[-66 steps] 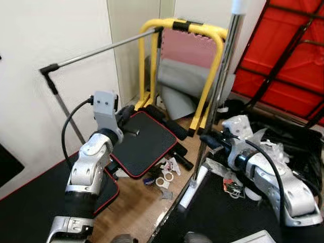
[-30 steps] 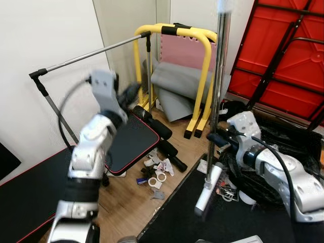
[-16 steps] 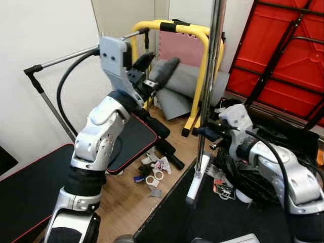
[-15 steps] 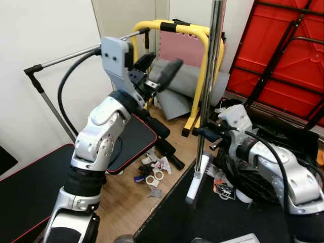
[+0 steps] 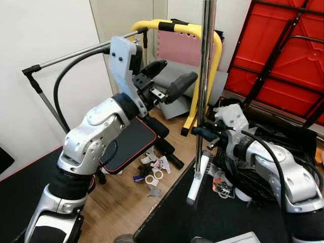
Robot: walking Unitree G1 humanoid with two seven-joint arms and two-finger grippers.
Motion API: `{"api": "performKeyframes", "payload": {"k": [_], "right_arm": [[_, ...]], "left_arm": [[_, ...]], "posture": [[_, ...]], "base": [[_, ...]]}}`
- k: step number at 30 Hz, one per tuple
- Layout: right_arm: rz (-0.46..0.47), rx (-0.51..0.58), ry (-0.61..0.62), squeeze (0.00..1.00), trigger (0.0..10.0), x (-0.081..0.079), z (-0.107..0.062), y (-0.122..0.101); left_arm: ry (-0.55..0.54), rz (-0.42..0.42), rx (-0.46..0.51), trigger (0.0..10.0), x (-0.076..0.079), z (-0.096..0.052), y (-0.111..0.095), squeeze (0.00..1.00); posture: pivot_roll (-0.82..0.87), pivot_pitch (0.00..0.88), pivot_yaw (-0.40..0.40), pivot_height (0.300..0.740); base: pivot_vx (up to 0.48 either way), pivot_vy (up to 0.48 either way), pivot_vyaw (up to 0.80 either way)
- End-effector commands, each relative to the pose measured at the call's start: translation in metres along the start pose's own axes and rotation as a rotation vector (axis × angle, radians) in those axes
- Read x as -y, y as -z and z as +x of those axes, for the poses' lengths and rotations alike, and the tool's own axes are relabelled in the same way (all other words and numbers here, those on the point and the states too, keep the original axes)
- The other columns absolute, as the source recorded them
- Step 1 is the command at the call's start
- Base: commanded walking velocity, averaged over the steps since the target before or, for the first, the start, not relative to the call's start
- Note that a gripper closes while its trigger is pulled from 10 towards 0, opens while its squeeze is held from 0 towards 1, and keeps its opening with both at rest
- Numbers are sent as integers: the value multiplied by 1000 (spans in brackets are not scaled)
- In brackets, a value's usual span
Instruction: Sweep floor
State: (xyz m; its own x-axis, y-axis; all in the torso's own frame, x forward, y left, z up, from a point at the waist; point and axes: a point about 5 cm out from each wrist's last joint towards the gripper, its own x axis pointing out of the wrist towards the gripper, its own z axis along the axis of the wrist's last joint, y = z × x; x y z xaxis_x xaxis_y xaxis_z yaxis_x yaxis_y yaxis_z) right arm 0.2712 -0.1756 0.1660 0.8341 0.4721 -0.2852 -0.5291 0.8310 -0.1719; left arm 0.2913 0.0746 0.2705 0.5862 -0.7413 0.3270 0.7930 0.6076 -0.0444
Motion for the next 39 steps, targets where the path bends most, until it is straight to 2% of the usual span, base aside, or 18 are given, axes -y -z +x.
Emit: {"api": "performKeyframes", "payload": {"k": [1,6,12,13,15,17,18,19,22,23,24,25,26,27,39], "right_arm": [[-35,36,-20,0,10000,-3,2,-9],[-50,28,-75,0,10000,-13,4,-10],[-57,22,-93,0,10000,-16,4,-9],[-59,19,-99,0,10000,-17,4,-9],[-59,19,-99,0,10000,-17,4,-9],[-72,8,-120,0,10000,-20,3,-10],[-72,8,-120,0,10000,-20,3,-10],[-78,3,-128,0,10000,-20,3,-10],[-84,2,-135,0,10000,-21,2,-10],[-87,1,-139,0,10000,-22,2,-10],[-87,1,-139,0,10000,-22,2,-10],[-90,1,-141,0,10000,-22,2,-10],[-90,1,-141,0,10000,-22,2,-10],[-92,0,-145,0,10000,-23,2,-10],[-99,-4,-149,0,10000,-23,2,-10]], "left_arm": [[601,7,10,10000,34,-6,-6,1000],[603,-20,36,10000,39,-1,-8,1000],[616,-26,38,10000,42,0,-9,1000],[619,-30,44,10000,43,2,-10,820],[619,-30,44,10000,43,2,-10,820],[619,-37,50,10000,45,4,-11,125],[619,-37,50,10000,45,4,-11,125],[617,-40,52,10000,45,4,-11,47],[613,-41,54,10000,45,5,-12,0],[597,-39,55,5765,43,6,-12,0],[597,-39,55,5765,43,6,-12,0],[588,-39,55,784,42,6,-11,0],[588,-39,55,784,42,6,-11,0],[585,-50,56,0,41,6,-12,0],[570,-71,70,0,39,7,-14,0]], "posture": [[-13,0,-32,740],[-16,0,-33,740],[-18,0,-33,740],[-19,0,-33,740],[-19,0,-33,740],[-22,0,-32,740],[-22,0,-32,740],[-22,0,-32,740],[-22,0,-32,740],[-21,0,-33,740],[-21,0,-33,740],[-21,0,-34,740],[-21,0,-34,740],[-21,0,-34,740],[-20,0,-34,740]], "base": [[0,0,0],[0,0,0],[0,0,0],[0,0,0],[0,0,0],[0,0,0],[0,0,0],[0,0,0],[0,0,0],[0,0,0],[0,0,0],[0,0,0],[0,0,0],[0,0,0],[0,0,0]]}}
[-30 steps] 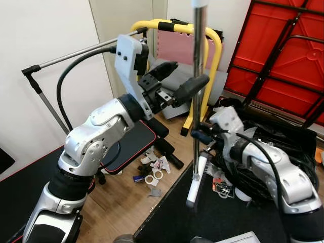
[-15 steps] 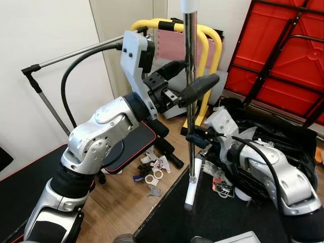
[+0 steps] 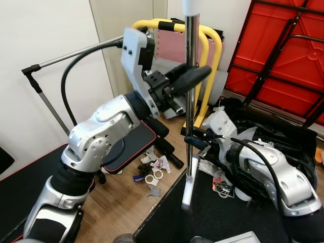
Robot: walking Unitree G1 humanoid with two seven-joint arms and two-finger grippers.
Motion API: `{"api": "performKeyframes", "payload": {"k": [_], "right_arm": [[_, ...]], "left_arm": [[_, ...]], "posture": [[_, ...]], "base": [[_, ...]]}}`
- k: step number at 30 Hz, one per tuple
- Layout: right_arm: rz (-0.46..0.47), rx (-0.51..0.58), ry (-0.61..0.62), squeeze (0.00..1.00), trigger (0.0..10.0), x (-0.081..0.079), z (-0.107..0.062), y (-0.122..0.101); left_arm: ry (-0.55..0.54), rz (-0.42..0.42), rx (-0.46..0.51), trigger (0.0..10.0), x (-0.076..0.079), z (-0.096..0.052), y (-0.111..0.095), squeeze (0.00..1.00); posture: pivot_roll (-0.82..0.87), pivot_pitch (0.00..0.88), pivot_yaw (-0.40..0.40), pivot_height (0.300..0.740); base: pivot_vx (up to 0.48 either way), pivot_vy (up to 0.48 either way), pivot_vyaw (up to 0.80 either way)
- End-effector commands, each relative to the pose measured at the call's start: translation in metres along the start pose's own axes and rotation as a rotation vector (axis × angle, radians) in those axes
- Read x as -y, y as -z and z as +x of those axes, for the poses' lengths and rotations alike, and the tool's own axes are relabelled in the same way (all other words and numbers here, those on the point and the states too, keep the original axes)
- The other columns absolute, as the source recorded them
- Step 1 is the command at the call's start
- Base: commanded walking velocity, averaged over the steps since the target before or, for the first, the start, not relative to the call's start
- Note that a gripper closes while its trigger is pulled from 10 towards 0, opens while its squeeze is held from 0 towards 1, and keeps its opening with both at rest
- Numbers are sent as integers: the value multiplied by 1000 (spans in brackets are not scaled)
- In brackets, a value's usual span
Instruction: Sweep floor
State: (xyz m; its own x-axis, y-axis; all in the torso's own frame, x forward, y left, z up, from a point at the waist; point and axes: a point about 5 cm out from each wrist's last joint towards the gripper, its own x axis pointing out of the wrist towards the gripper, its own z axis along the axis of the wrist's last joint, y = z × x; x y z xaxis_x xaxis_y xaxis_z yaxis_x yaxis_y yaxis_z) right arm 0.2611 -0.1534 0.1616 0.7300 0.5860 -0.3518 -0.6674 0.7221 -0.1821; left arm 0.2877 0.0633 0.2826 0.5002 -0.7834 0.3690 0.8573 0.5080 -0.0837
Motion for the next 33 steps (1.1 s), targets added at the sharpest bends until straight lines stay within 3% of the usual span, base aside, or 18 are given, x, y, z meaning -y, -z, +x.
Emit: {"api": "performKeyframes", "payload": {"k": [1,9,10,13,14,21,24,25,27,28,29,30,33], "right_arm": [[-34,33,16,0,10000,1,-2,-10],[10,76,27,0,10000,5,-6,-11],[27,89,18,851,10000,6,-8,-11],[39,96,11,851,10000,6,-10,-11],[48,98,0,1000,10000,6,-13,-10],[35,63,-8,1000,10000,14,-30,-4],[-1,61,-34,1000,10000,23,-53,-4],[-1,61,-34,1000,10000,23,-53,-4],[2,138,-51,1000,10000,27,-65,-17],[2,138,-51,1000,10000,27,-65,-17],[17,191,-35,349,10000,29,-66,-25],[37,238,-9,8,10000,32,-65,-32],[90,323,64,0,10000,37,-57,-45]], "left_arm": [[473,-2,14,0,29,0,-3,0],[438,13,7,0,22,-1,-1,0],[431,15,4,0,21,-2,-1,0],[427,16,2,0,20,-2,0,0],[414,25,-4,0,18,-2,1,0],[308,101,-46,0,4,0,9,0],[156,187,-132,0,-18,-1,26,0],[156,187,-132,0,-18,-1,26,0],[-11,304,-227,0,-38,-3,42,0],[-11,304,-227,0,-38,-3,42,0],[-79,369,-266,0,-45,-4,48,0],[-151,412,-283,0,-52,-4,51,0],[-263,427,-273,0,-58,-4,53,0]], "posture": [[-20,0,-34,740],[-20,0,-32,740],[-21,0,-31,740],[-21,0,-31,740],[-19,0,-32,740],[-20,0,-30,740],[-25,0,-21,740],[-25,0,-21,740],[-26,0,-19,740],[-26,0,-19,740],[-28,0,-15,740],[-29,0,-13,740],[-25,0,-15,740]], "base": [[0,0,0],[0,0,0],[0,0,0],[0,0,0],[0,0,0],[0,0,0],[0,0,0],[0,0,0],[0,0,0],[0,0,0],[0,0,0],[0,0,0],[0,0,0]]}}
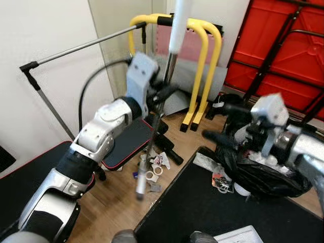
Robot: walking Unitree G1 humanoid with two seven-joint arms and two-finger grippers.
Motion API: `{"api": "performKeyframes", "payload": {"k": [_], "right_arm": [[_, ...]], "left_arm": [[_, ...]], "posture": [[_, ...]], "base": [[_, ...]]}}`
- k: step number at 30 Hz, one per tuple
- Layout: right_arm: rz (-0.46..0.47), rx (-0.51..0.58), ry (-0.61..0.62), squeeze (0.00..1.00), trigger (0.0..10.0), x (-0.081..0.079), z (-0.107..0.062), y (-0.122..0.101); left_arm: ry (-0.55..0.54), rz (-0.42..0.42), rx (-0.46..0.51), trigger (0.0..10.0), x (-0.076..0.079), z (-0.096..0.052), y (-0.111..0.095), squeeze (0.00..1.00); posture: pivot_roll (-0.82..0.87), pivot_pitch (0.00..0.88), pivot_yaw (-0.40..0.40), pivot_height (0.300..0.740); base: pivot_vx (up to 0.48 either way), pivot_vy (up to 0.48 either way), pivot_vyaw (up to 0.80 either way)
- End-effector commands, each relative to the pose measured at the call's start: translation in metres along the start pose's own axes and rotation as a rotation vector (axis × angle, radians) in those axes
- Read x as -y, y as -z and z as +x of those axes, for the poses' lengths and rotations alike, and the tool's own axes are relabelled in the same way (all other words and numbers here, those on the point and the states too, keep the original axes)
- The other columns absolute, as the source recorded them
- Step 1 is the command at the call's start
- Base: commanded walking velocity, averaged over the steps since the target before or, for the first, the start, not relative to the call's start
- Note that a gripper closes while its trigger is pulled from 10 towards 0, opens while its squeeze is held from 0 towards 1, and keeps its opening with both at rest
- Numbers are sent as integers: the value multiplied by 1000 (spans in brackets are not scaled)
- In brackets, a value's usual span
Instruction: Sweep floor
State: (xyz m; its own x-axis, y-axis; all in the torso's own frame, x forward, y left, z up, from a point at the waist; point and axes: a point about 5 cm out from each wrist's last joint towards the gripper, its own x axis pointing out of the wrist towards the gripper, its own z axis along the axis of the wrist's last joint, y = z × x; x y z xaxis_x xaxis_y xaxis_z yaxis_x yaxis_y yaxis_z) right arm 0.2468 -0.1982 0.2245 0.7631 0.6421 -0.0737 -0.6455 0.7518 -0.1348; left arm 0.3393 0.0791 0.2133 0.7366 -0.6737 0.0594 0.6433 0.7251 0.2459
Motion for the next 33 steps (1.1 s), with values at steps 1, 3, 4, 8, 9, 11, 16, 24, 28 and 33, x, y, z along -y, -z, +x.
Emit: {"api": "performKeyframes", "payload": {"k": [1,3,4,8,9,11,16,24,28,33], "right_arm": [[29,38,42,0,10000,2,3,-5],[70,101,81,0,10000,2,12,-11],[118,162,99,0,10000,1,21,-18],[196,252,83,0,10000,-4,32,-28],[237,297,65,0,10000,-7,36,-34],[285,346,50,0,10000,-9,41,-39],[392,450,70,0,10000,-8,51,-55],[379,432,121,0,10000,-13,66,-63],[354,407,130,0,10000,-23,82,-69],[301,373,171,0,10000,-29,97,-75]], "left_arm": [[-47,21,59,0,-3,4,-13,0],[-91,10,55,0,-4,5,-11,0],[-126,7,51,0,-4,5,-9,0],[-171,13,52,0,-5,6,-4,0],[-190,31,51,0,-5,6,-2,0],[-204,43,50,0,-5,6,0,0],[-258,169,23,0,-3,8,6,0],[-281,214,9,0,1,9,10,0],[-284,224,7,0,4,10,11,0],[-294,242,9,0,5,11,13,0]], "posture": [[-25,0,-15,740],[-21,0,-17,740],[-17,0,-19,740],[-15,0,-22,740],[-15,0,-23,740],[-13,0,-26,740],[-17,0,-25,740],[-25,0,-23,740],[-22,0,-27,740],[-21,0,-30,740]], "base": [[0,0,0],[0,0,0],[0,0,0],[0,0,0],[0,0,0],[0,0,0],[0,0,0],[0,0,0],[0,0,0],[0,0,0]]}}
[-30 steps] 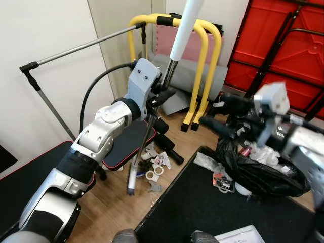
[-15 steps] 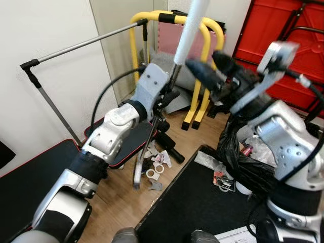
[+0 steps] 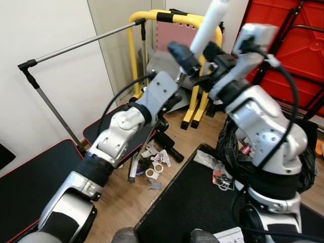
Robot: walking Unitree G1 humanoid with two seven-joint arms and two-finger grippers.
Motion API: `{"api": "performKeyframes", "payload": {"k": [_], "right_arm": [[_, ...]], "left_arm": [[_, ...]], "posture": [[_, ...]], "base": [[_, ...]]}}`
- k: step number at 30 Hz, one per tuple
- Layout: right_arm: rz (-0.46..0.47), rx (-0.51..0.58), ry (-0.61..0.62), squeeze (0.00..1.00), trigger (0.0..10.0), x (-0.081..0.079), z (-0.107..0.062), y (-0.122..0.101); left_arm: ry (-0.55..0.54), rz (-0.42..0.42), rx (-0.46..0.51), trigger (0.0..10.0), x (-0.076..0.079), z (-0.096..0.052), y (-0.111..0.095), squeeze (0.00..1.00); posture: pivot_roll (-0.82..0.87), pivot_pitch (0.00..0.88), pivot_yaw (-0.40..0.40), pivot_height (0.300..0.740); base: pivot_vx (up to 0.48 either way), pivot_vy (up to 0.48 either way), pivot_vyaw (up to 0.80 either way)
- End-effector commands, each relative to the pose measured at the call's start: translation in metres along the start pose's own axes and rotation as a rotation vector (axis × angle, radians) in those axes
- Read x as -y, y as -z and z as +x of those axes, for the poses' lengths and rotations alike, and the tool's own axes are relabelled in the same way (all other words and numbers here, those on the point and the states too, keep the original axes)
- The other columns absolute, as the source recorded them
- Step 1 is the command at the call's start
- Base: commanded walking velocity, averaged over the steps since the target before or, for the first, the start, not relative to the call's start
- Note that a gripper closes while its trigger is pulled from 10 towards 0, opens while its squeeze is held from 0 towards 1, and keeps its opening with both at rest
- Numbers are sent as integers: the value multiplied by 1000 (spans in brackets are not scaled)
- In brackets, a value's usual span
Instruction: Sweep floor
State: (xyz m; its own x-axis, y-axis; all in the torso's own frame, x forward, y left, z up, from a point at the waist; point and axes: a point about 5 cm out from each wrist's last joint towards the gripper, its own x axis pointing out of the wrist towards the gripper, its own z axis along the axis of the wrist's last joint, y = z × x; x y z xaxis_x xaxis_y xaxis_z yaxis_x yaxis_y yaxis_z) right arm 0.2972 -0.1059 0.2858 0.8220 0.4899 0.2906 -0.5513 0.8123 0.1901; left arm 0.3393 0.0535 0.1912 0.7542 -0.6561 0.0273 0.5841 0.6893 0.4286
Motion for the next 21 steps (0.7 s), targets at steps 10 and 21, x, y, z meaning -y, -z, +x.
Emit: {"api": "performKeyframes", "payload": {"k": [10,21], "right_arm": [[-22,47,135,0,3725,-5,17,-6],[-79,46,229,0,0,-7,23,-9]], "left_arm": [[-289,46,17,0,-19,-4,0,0],[-300,45,12,0,-19,-3,1,0]], "posture": [[-27,0,-31,740],[-33,0,-31,740]], "base": [[0,0,0],[0,0,0]]}}
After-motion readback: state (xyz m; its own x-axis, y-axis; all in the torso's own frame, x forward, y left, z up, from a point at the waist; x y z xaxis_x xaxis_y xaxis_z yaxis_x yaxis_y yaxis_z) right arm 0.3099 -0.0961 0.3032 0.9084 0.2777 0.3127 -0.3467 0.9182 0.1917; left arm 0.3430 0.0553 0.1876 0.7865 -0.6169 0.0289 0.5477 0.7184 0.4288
